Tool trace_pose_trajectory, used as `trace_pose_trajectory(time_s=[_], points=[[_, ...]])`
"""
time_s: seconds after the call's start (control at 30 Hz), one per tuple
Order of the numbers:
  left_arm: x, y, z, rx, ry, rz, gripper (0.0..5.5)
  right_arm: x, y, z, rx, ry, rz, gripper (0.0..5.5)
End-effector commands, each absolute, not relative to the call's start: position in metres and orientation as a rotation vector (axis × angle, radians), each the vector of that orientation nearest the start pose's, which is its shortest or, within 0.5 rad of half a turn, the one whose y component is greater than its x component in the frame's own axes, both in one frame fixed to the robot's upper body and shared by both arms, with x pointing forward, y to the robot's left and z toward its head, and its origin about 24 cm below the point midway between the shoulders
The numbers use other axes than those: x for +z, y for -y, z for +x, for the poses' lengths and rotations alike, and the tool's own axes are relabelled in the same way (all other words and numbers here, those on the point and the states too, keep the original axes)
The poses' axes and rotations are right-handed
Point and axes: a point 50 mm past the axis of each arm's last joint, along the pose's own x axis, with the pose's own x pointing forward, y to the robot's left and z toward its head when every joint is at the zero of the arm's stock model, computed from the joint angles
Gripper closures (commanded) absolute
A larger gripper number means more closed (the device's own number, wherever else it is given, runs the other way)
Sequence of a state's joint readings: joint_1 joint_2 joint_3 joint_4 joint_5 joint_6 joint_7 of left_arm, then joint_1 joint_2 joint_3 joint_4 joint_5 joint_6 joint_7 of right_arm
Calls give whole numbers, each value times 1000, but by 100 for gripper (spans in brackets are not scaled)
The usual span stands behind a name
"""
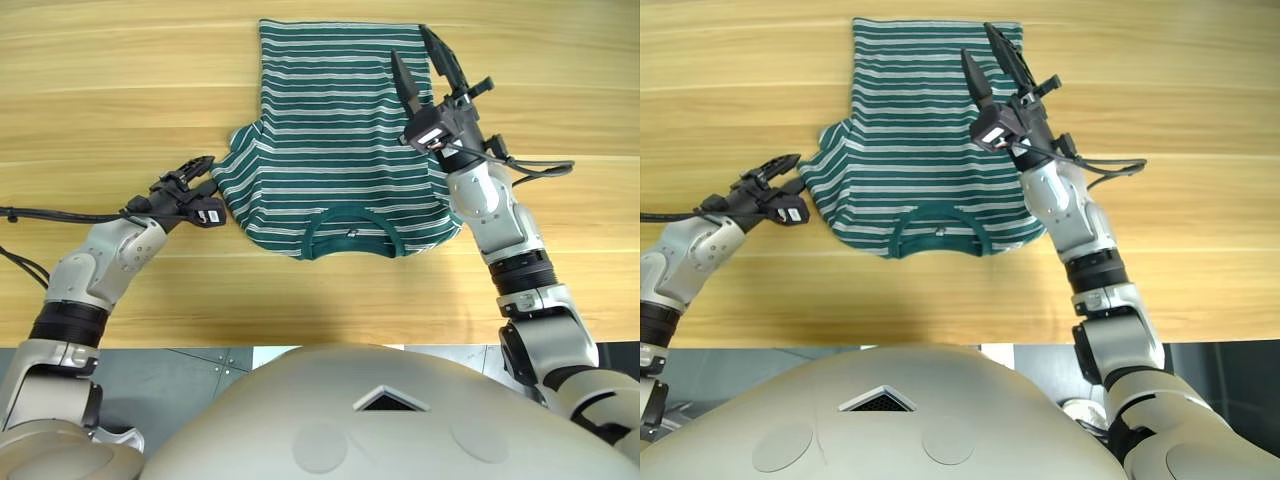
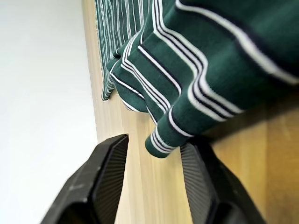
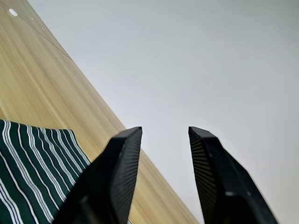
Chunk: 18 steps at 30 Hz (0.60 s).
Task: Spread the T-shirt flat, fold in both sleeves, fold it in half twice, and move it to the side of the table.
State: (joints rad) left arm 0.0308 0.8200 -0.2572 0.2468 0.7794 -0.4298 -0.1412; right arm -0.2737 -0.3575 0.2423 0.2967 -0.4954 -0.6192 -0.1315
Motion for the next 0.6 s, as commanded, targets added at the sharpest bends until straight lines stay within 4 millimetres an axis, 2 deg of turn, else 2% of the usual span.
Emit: trace_pose_trajectory(time_s=[0.03,0.37,0.6], points=[[-17,-254,193,-895,-259,1499,426,85,132,280,358,617,-767,367],[-21,-256,190,-925,-289,1494,547,84,134,279,348,607,-763,367],[-20,-250,185,-884,-242,1434,549,83,137,279,339,598,-761,367]])
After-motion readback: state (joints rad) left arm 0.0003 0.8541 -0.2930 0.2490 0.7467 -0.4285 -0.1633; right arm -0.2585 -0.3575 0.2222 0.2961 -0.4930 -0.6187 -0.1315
